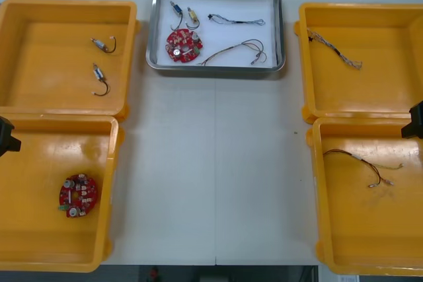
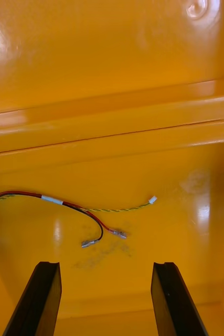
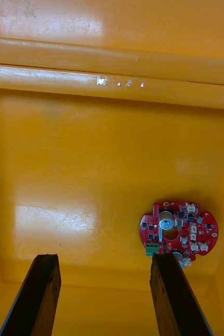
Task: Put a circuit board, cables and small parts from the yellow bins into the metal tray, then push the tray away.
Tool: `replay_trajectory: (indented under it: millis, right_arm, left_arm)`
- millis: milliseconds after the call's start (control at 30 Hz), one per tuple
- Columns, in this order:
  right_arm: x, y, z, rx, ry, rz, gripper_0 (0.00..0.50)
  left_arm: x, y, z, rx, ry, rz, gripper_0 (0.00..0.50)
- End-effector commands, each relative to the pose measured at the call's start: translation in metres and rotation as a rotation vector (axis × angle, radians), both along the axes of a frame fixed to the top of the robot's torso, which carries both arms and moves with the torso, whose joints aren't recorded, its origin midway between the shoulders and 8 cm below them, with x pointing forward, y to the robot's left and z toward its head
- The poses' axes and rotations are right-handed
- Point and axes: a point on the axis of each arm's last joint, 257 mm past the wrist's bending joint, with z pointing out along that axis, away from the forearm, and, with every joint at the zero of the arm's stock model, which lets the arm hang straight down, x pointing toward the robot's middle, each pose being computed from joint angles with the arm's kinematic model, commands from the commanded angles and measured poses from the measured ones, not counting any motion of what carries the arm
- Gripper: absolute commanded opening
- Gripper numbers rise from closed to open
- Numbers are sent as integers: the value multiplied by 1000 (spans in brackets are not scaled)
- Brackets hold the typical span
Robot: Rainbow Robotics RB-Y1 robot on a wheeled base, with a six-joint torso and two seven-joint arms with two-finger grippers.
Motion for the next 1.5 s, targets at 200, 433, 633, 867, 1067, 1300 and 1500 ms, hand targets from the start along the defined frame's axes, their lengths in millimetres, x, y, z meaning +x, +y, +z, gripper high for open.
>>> replay_trajectory:
  millis: [200,433,633,867,1067,1300,1500]
  right_arm:
    - [5,-6,27,-97,-85,95,500]
    - [5,-5,27,-99,-88,101,500]
    - [5,-5,27,-99,-88,101,500]
    - [5,-5,27,-99,-88,101,500]
    - [5,-5,27,-99,-88,101,500]
    - [5,-5,27,-99,-88,101,500]
    - [5,-5,27,-99,-88,101,500]
  left_arm:
    - [2,12,15,69,-24,-42,500]
    - [2,12,15,69,-24,-42,500]
    - [2,12,15,69,-24,-42,500]
    - [2,12,15,69,-24,-42,500]
    - [2,12,15,69,-24,-42,500]
    - [2,12,15,69,-24,-42,500]
    - [2,12,15,69,-24,-42,500]
